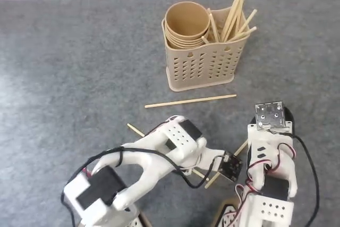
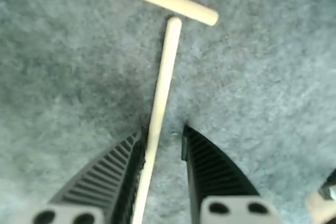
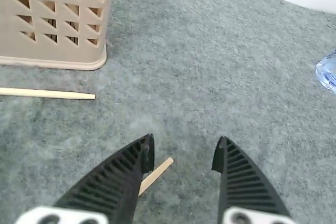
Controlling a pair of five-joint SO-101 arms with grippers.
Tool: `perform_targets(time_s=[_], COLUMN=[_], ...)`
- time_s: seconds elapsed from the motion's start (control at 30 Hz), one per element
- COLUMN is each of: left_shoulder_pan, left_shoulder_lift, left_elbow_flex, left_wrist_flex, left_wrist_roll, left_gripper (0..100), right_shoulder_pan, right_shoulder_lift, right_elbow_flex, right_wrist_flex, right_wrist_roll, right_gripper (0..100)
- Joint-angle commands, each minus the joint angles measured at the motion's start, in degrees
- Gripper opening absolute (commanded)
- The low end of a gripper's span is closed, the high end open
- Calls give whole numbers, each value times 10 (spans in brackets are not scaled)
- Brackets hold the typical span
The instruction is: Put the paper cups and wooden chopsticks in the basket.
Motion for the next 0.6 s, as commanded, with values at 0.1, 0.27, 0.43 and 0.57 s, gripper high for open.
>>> perform_targets(time_s=[0.1,0.27,0.43,0.57], left_shoulder_pan=[13,27,26,27], left_shoulder_lift=[-1,0,-7,-24], left_elbow_flex=[-12,-18,-4,-6], left_wrist_flex=[2,-62,-76,-68], left_wrist_roll=[0,0,0,0], left_gripper=[106,13,13,13], right_shoulder_pan=[-1,-1,-1,-1], right_shoulder_lift=[0,0,0,0], right_elbow_flex=[11,11,11,11], right_wrist_flex=[-11,-11,-11,-12], right_wrist_roll=[-2,-2,-2,-2], right_gripper=[190,190,190,190])
